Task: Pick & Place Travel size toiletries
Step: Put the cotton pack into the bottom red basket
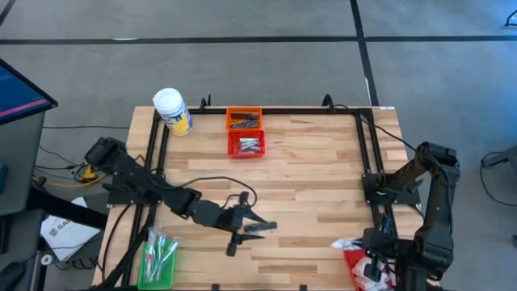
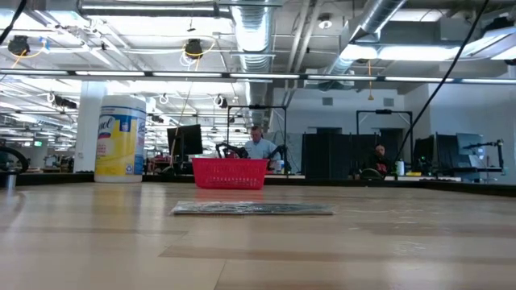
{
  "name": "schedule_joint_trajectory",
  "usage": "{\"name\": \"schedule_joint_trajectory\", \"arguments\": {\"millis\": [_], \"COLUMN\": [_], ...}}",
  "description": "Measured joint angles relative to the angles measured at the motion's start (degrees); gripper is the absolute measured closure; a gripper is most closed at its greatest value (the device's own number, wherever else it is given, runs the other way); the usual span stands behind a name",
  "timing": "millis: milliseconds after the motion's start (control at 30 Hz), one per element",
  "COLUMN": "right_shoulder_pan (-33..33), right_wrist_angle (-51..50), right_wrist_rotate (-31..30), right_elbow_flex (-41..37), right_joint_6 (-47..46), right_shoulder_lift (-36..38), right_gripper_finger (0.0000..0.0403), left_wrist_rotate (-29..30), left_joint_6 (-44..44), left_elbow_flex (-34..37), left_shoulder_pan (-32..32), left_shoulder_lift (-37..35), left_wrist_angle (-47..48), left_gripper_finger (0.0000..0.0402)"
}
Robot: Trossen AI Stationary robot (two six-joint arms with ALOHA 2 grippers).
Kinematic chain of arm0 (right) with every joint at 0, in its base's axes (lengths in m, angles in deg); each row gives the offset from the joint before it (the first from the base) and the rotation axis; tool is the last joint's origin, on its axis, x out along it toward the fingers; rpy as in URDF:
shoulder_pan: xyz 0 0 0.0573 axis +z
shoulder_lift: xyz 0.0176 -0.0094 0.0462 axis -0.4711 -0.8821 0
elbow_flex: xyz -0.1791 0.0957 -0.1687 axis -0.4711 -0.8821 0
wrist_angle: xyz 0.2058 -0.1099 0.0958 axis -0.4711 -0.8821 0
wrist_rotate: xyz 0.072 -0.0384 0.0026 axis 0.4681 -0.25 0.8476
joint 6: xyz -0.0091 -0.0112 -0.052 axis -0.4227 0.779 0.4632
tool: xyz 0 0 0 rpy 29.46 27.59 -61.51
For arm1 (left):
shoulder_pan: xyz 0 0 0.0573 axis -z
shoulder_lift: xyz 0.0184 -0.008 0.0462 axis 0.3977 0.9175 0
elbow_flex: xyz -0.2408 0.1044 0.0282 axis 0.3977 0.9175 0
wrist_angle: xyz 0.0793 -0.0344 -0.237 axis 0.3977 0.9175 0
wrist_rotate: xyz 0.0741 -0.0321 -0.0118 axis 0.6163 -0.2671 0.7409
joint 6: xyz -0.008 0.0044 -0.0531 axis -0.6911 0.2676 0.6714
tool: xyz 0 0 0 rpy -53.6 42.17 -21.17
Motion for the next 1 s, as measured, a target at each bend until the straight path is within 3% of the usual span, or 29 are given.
{"name": "schedule_joint_trajectory", "arguments": {"millis": [200,400,733,1000], "right_shoulder_pan": [-2.09,-5.06,-8.71,-14.25], "right_wrist_angle": [-0.15,-0.11,1.91,18.32], "right_wrist_rotate": [-8.36,-15.51,-31.78,-32.81], "right_elbow_flex": [0.0,0.0,0.0,0.02], "right_joint_6": [5.75,9.32,12.89,28.53], "right_shoulder_lift": [0.2,0.2,0.31,1.81], "right_gripper_finger": [0.0403,0.0403,0.0403,0.0403], "left_wrist_rotate": [-0.55,-1.59,-8.31,-8.82], "left_joint_6": [-6.67,-8.01,-8.18,-9.86], "left_elbow_flex": [0.02,0.04,0.05,0.07], "left_shoulder_pan": [-2.56,-6.62,-9.42,-8.99], "left_shoulder_lift": [9.45,15.77,15.61,15.06], "left_wrist_angle": [-14.75,-25.79,-30.64,-28.87], "left_gripper_finger": [0.0207,0.0207,0.0207,0.0207]}}
